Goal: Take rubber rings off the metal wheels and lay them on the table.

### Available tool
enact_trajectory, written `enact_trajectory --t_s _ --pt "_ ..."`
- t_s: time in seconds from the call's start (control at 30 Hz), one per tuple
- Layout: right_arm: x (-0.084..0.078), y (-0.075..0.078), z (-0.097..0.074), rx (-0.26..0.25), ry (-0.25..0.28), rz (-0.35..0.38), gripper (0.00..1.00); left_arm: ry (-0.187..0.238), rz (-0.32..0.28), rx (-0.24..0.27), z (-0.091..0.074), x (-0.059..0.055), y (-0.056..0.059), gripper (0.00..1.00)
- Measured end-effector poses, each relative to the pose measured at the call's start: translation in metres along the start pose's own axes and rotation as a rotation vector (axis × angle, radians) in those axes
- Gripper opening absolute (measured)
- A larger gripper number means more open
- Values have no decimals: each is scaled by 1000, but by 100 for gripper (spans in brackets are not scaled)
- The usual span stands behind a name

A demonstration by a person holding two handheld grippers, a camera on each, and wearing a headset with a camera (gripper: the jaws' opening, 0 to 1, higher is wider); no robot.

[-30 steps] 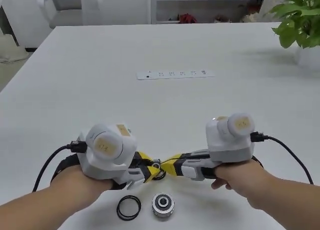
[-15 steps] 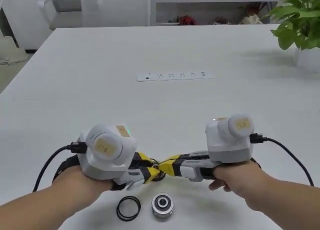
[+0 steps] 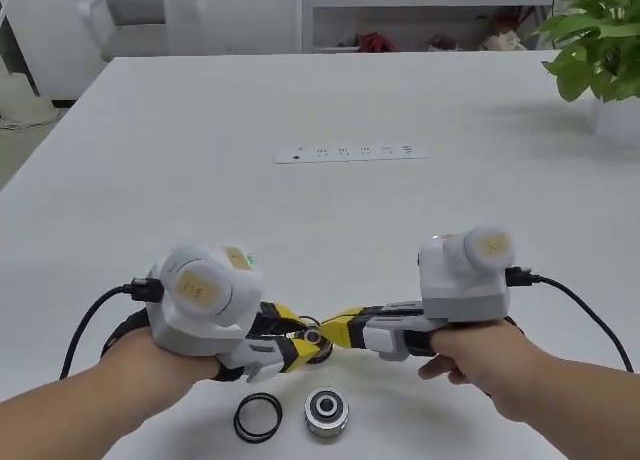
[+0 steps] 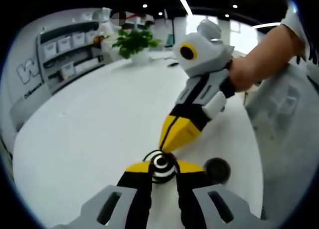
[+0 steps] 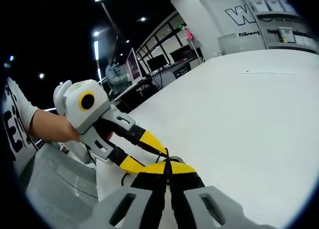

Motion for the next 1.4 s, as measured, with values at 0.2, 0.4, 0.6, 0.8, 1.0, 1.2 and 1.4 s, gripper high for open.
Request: enact_trajectory --t_s 0.2,0.4,0.6,0.8,1.0,1.2,1.4 --pt "2 -3 1 8 10 13 0 25 -6 12 -14 6 -1 22" --pt "4 -9 0 21 11 12 0 39 -30 18 -26 8 1 30" --pt "7 -12 -2 28 17 17 0 52 -29 21 -38 12 4 34" --pt "11 -17 -4 36 26 25 0 79 -41 35 -47 19 4 38" --pt "15 -22 -6 48 34 26 0 93 -45 49 -58 21 3 42" --pt "20 -29 -5 61 48 34 0 96 -44 69 -71 20 0 45" --pt "22 -36 -5 79 55 39 0 90 -35 76 -83 16 2 47"
Point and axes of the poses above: the centre of the closed fingertips' face, and the gripper's own axes: z roughly forward along the fingers, y roughly to its right, x roughly out of its top, the point moved 3 cm from there along -z, roughly backward along the fingers, and after that the axes turned 13 degrees about y, right-handed, at the moved point
